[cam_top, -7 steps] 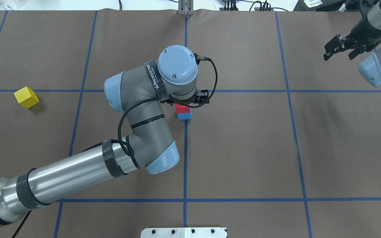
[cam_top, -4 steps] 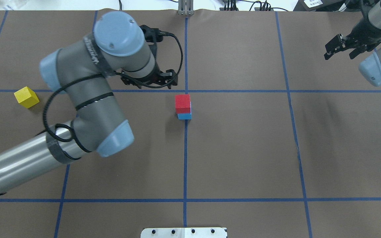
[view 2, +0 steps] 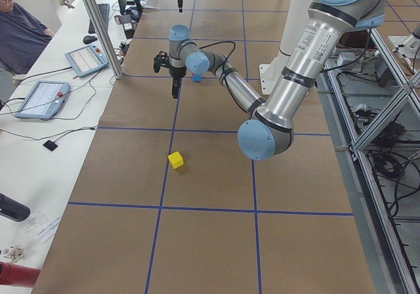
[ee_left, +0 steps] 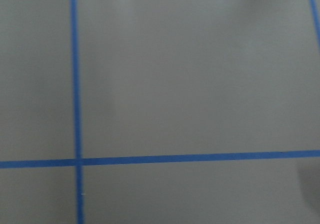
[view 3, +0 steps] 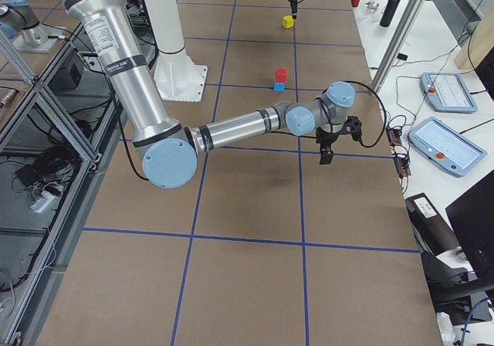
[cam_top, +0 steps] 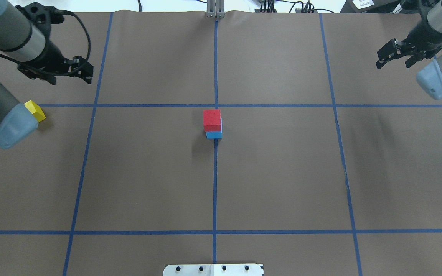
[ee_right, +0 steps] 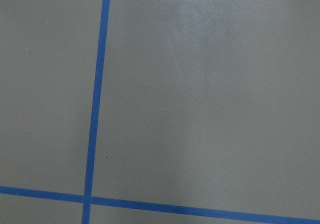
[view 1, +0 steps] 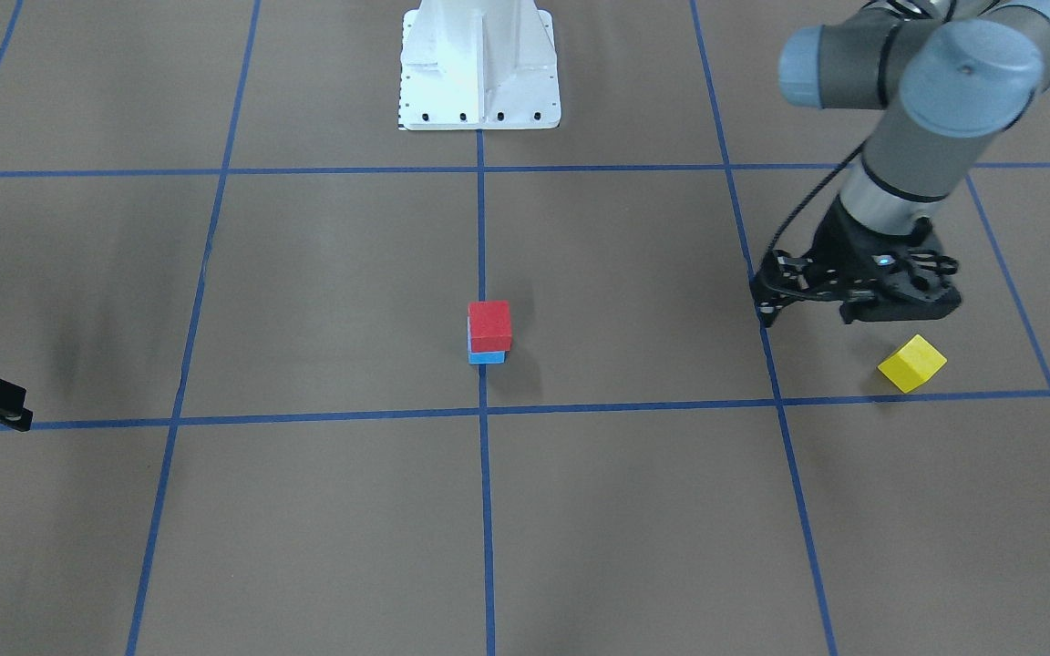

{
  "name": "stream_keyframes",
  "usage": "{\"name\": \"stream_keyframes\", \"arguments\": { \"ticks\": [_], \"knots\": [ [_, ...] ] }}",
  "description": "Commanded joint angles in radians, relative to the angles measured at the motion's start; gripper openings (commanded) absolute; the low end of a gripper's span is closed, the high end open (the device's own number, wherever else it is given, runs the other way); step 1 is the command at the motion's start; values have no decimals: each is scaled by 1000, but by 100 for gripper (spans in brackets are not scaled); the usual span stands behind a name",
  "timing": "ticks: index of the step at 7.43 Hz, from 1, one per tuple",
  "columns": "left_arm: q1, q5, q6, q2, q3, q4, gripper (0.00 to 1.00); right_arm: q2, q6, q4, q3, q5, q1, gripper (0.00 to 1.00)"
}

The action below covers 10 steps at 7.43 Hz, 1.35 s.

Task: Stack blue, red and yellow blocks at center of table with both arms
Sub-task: 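Withdraw the left gripper toward the yellow cube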

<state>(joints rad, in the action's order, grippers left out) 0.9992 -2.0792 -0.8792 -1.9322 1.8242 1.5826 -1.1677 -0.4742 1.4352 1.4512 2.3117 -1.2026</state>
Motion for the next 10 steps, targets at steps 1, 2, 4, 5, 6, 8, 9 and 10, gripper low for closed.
{"name": "stream_keyframes", "arguments": {
  "ticks": [1, 2, 4, 5, 6, 8, 9, 10],
  "knots": [
    [67, 2, -88, 113, -14, 42, 100, 3, -3, -1, 0, 0, 0, 99],
    [62, 7, -175, 142, -51, 125, 100, 6, -4, -1, 0, 0, 0, 99],
    [58, 28, -315, 145, -202, 342, 100, 8, -3, -1, 0, 0, 0, 99],
    [55, 91, -319, 144, -232, 353, 100, 9, -4, -1, 0, 0, 0, 99],
    [55, 99, -319, 147, -237, 355, 100, 10, -4, -1, 0, 0, 0, 99],
    [53, 100, -323, 176, -235, 356, 100, 8, -4, -1, 0, -2, 0, 99],
    [49, 100, -325, 176, -255, 358, 100, 8, -3, -1, 0, -2, 0, 99],
    [44, 100, -325, 173, -264, 358, 100, 8, -3, -1, 0, 0, 0, 99]
  ]
}}
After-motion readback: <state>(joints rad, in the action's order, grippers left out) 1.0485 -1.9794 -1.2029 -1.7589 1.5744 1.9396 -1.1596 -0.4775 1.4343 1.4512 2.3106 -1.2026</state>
